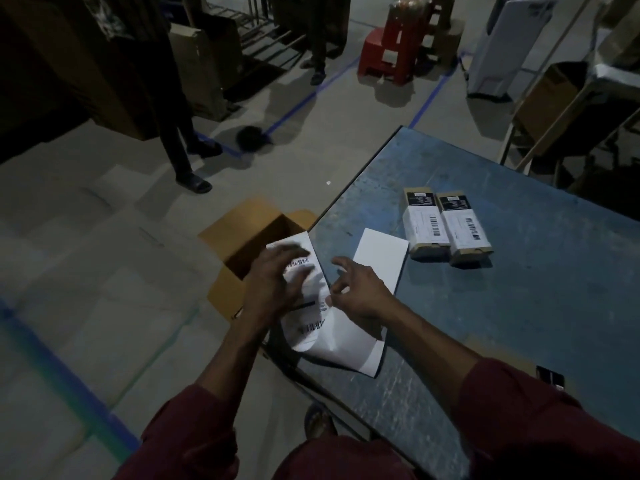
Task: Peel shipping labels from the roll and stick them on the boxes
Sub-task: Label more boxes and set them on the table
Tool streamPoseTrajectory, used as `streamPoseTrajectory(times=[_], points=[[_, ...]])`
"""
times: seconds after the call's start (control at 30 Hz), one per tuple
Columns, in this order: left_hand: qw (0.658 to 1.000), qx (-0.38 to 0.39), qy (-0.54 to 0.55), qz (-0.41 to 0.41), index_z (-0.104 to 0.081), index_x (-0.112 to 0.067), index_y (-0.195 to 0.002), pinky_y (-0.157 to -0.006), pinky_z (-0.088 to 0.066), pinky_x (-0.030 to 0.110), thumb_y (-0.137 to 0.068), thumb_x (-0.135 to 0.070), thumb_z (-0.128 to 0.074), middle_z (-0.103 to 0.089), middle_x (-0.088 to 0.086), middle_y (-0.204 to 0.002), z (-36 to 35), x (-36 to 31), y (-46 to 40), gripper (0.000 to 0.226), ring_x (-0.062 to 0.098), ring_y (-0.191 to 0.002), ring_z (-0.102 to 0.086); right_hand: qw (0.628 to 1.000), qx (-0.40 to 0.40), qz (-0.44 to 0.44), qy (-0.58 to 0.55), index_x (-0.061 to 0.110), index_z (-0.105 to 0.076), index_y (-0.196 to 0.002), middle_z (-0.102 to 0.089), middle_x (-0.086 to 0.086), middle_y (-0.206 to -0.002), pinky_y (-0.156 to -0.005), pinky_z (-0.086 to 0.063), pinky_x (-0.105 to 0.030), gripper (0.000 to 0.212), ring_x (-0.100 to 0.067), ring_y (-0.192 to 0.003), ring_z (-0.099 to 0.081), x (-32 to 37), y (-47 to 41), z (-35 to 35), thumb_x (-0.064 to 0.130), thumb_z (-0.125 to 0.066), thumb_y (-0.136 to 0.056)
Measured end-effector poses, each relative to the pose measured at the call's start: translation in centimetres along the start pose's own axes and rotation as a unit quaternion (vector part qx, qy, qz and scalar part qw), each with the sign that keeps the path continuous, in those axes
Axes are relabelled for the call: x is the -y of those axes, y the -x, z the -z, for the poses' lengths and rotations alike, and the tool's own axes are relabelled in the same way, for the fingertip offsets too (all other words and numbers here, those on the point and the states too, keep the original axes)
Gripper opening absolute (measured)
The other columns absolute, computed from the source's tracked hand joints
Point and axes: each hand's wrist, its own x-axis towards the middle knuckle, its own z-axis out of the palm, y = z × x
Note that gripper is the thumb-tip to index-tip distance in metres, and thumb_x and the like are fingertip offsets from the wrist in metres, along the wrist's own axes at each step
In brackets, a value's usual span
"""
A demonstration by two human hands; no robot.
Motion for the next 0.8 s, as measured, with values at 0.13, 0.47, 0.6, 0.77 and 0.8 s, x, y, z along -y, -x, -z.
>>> streamPoseTrajectory(times=[0.13,0.47,0.6,0.77,0.8], points=[[0.986,0.144,-0.015,-0.08,-0.079,-0.014,-0.117,-0.086,-0.06,0.042,-0.088,-0.053,-0.071,-0.076,0.004,-0.12,0.0,-0.5,2.3,0.049,0.022,-0.104,-0.071,0.996,-0.011,0.027,-0.088,0.026,-0.031,-0.16,-0.075,0.01,-0.102,-0.105,-0.048,-0.038,0.093,-0.014,-0.109,-0.065,0.5,0.7,0.8,0.023,-0.084,-0.084],[0.99,0.124,-0.024,-0.067,-0.083,-0.019,-0.107,-0.07,-0.042,0.025,-0.09,-0.044,-0.073,-0.067,0.003,-0.102,0.5,-0.7,1.5,0.032,0.016,-0.091,-0.053,0.99,-0.028,0.093,-0.101,0.01,-0.037,-0.159,-0.076,0.002,-0.121,-0.109,-0.046,-0.033,0.088,0.0,-0.113,-0.059,0.4,1.7,1.2,0.027,-0.084,-0.086],[0.986,0.133,-0.045,-0.09,-0.08,-0.018,-0.113,-0.065,-0.047,0.031,-0.089,-0.029,-0.082,-0.073,0.002,-0.09,0.5,-1.2,1.0,0.026,0.014,-0.078,-0.061,0.989,-0.033,0.1,-0.107,0.012,-0.028,-0.163,-0.077,0.009,-0.115,-0.108,-0.047,-0.028,0.098,0.007,-0.107,-0.061,0.3,1.7,1.1,0.029,-0.085,-0.085],[0.992,0.113,-0.008,-0.062,-0.081,-0.02,-0.092,-0.067,-0.046,0.019,-0.086,-0.03,-0.083,-0.075,-0.003,-0.086,0.7,-2.1,0.8,0.012,0.008,-0.075,-0.062,0.985,-0.036,0.08,-0.148,0.021,-0.017,-0.166,-0.078,0.016,-0.098,-0.074,-0.035,0.008,0.107,0.023,-0.09,-0.059,0.1,2.1,1.3,0.024,-0.087,-0.084],[0.995,0.1,0.008,-0.031,-0.081,-0.02,-0.089,-0.066,-0.046,0.02,-0.087,-0.032,-0.083,-0.074,-0.005,-0.086,0.6,-2.4,0.9,0.013,0.008,-0.076,-0.062,0.984,-0.04,0.082,-0.154,0.023,-0.017,-0.166,-0.076,0.018,-0.094,-0.073,-0.034,0.008,0.106,0.027,-0.09,-0.057,0.1,2.2,1.3,0.025,-0.086,-0.085]])
